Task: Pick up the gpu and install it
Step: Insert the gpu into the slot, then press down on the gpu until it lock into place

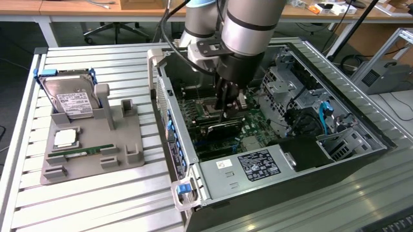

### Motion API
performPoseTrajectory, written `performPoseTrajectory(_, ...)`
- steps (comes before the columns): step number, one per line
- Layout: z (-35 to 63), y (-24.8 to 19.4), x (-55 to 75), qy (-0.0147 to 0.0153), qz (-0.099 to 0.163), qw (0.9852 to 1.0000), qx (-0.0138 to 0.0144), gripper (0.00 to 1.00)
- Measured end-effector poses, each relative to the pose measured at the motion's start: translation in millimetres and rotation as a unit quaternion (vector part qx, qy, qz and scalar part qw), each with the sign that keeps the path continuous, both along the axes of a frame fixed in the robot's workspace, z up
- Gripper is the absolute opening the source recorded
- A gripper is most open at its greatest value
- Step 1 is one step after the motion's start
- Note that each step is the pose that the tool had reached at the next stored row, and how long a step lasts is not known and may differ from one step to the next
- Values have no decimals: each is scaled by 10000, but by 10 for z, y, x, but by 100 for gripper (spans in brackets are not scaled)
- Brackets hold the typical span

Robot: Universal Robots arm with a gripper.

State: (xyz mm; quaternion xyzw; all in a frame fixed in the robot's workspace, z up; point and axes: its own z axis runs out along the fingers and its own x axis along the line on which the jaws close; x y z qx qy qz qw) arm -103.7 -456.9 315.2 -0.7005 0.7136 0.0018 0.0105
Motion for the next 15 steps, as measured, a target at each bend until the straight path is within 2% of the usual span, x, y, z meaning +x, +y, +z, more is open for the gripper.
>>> performPoseTrajectory(2, 133, 0, 0, 0, 0, 10000, 0, 41)
performPoseTrajectory(15, 143, 0, 0, -1, 0, 10000, 0, 41)
